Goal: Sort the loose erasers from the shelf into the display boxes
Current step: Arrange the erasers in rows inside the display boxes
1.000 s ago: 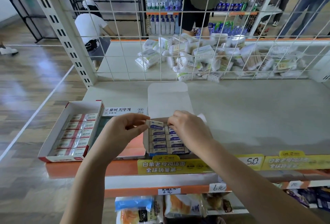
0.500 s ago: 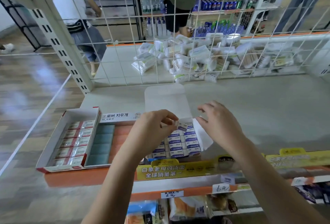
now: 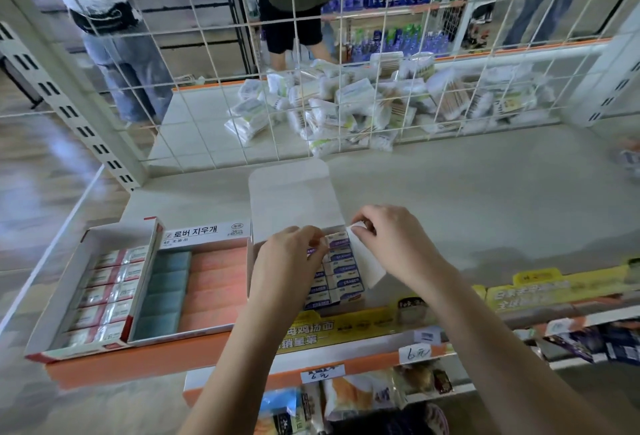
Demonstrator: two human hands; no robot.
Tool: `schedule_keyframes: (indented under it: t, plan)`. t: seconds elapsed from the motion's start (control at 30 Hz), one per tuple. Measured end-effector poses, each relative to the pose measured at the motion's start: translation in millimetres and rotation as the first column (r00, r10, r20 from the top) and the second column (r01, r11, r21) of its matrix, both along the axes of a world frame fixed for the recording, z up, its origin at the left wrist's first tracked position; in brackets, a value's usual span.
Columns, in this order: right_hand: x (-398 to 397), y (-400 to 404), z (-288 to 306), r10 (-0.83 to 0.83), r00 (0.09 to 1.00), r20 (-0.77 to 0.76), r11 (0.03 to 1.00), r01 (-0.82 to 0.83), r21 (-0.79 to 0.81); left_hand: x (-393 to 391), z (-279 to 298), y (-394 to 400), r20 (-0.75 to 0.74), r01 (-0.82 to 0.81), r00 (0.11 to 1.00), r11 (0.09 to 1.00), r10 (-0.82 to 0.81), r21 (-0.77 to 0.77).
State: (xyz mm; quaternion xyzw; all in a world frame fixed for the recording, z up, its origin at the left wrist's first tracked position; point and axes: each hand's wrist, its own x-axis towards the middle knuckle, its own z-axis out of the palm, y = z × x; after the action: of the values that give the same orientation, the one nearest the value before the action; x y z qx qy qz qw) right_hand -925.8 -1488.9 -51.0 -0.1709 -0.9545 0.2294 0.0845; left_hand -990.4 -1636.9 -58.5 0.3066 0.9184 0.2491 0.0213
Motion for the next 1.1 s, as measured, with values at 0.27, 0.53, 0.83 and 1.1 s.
schedule_keyframes:
  t: [0.27, 0.53, 0.83, 1.1]
  plan:
    - [-1, 1, 2, 0.048, 0.999, -0.004, 0.999, -0.048, -0.02, 1, -5, 0, -0.02, -0.035, 0.999, 0.999, 0.035, -0.012]
    - [1, 2, 4, 0.085, 0.996, 0.033, 0.995, -0.084, -0.052, 0, -6, 3, -0.077, -0.007, 0.997, 0.994, -0.001, -0.109]
    - [10, 13, 9, 0.105, 0.994, -0.036, 0.994, -0.105, -0.005, -4, 31, 5, -0.098, 0.074, 0.991, 0.989, -0.086, -0.125]
    - [64, 119, 32, -0.074, 0.982, 0.175, 0.947, 0.014, 0.32, 12, 75, 121, -0.119, 0.414, 0.883, 0.872, -0.455, -0.261]
